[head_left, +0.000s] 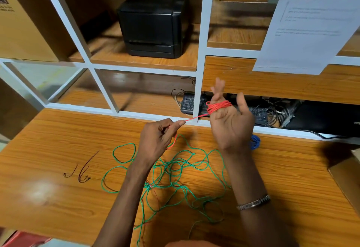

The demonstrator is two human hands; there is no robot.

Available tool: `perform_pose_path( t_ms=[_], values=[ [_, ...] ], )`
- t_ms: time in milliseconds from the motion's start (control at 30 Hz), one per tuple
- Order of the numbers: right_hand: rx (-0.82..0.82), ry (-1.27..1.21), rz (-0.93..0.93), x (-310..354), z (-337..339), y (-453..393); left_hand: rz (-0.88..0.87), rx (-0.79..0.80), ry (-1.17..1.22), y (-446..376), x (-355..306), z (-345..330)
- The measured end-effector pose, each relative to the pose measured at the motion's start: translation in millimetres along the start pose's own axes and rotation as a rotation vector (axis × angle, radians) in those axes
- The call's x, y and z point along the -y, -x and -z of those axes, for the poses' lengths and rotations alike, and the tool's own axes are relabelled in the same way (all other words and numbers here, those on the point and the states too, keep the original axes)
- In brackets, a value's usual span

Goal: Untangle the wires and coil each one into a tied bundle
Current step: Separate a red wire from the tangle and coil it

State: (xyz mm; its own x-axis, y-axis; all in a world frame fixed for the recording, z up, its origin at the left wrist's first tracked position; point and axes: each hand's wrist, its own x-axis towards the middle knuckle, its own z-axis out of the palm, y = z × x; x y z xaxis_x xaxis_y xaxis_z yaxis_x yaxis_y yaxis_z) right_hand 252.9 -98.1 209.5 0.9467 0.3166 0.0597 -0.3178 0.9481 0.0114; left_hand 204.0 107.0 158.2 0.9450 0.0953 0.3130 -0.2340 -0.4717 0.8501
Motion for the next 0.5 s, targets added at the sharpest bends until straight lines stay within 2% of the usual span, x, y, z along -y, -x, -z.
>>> perform_pose_path(
  t_ms=[67, 133, 200, 300, 433, 500],
  values=[
    [-0.106, 0.155, 0.073, -5, -3, -3, -0.022, 0.003, -0.021, 1, -4, -2],
    [-0.249, 0.503, 0.143, -14, 5, -12, -0.033, 0.008, 0.013, 1, -10, -3],
    [-0.339, 0.888, 0.133, -28, 10, -16, -0.028, -0.007, 0.050, 0, -12, -3],
    [-0.421, 1.376, -0.033, -36, 15, -14, -0.020, -0.018, 0.019, -3, -7, 3],
    [-0.444, 1.950, -0.304, -27, 20, -6, -0.048, 0.007, -0.101, -2, -4, 11],
    [-0.378, 2.044, -0.448, -24, 17, 2, -0.048, -0.011, -0.092, -4, -2, 15]
  ],
)
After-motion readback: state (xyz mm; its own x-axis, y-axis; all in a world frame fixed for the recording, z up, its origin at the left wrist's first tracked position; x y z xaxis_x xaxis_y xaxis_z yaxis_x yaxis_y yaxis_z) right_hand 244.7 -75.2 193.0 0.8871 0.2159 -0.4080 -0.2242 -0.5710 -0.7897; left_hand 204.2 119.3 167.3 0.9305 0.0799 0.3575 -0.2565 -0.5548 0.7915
